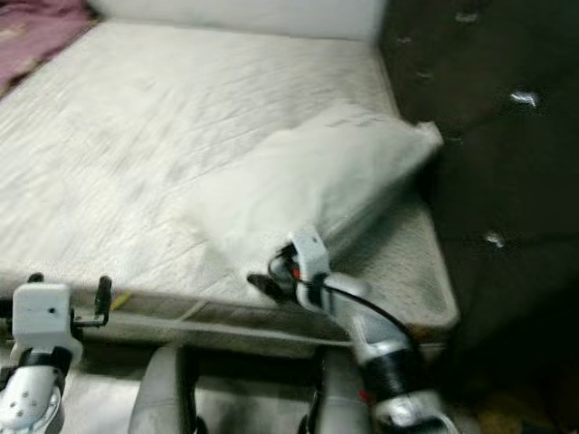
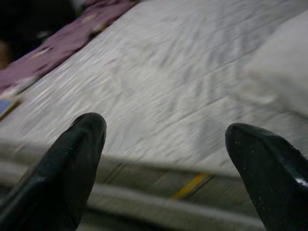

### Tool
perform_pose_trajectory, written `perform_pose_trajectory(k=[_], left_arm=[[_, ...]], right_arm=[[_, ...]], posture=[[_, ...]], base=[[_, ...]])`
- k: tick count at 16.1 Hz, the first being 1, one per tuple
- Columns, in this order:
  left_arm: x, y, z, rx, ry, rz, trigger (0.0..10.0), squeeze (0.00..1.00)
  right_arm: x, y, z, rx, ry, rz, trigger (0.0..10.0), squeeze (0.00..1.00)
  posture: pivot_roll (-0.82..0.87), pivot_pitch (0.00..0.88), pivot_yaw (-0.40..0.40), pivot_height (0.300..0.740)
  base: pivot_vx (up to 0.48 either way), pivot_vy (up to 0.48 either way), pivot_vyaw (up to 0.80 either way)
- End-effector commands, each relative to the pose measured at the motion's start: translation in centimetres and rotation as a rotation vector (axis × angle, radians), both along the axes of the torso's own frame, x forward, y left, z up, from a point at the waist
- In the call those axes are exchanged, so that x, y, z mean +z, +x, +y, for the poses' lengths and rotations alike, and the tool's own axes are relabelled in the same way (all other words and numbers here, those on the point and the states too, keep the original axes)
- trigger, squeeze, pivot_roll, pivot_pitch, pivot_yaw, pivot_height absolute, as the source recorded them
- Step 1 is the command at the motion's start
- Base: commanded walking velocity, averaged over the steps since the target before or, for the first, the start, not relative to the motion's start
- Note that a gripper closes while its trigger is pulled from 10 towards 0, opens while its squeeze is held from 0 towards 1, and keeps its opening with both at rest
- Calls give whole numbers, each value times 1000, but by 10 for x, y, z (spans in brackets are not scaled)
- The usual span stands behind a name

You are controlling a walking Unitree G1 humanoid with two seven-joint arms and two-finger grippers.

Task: Clean up the room

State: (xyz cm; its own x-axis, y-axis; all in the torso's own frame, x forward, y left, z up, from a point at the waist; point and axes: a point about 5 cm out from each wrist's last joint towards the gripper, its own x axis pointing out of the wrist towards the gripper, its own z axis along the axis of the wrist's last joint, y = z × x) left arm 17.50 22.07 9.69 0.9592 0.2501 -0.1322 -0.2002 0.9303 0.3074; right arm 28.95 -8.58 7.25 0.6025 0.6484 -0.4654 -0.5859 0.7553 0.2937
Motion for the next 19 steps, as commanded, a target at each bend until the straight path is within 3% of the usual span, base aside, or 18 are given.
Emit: perform_pose_trajectory(k=[1, 5, 9, 11, 14, 15, 16, 17, 19], left_arm=[[4, 0, -1, 0, 5, -7, 10000, 0], [6, 5, -2, -16, 3, -2, 10000, 0], [4, 7, -1, 1, 0, 17, 10000, 0], [3, 6, 2, 27, -9, 32, 10000, 0], [1, 4, 4, 43, -24, 45, 10000, 0], [0, 4, 4, 44, -25, 47, 10000, 0], [-1, 4, 4, 44, -28, 52, 10000, 0], [-1, 4, 4, 44, -29, 53, 10000, 0], [-3, 7, 1, 37, -45, 54, 10000, 0]], right_arm=[[-4, 1, -5, -34, -30, 22, 10000, 0], [-5, 3, -2, -94, -52, 27, 10000, 0], [-6, 13, -12, -267, -133, 9, 10000, 0], [-9, 9, -16, -265, -152, 25, 10000, 0], [-9, -3, -27, -202, -142, 61, 10000, 0], [-6, -10, -33, -142, -119, 77, 10000, 0], [-4, -29, -46, -2, -108, 111, 10000, 0], [-4, -32, -48, 17, -106, 120, 10000, 0], [-7, -52, -70, 87, -148, 175, 10000, 0]], posture=[[78, 27, -47, 582], [67, 34, -29, 582], [66, 39, -20, 582], [66, 45, -20, 582], [63, 47, -21, 582], [60, 48, -20, 582], [60, 48, -20, 582], [37, 49, -18, 582], [17, 49, -13, 582]], base=[[0, 0, 0], [0, 0, 0], [0, 0, 0], [0, 0, 0], [0, 0, 0], [0, 0, 0], [0, 0, 0], [0, 0, 0], [0, 0, 0]])
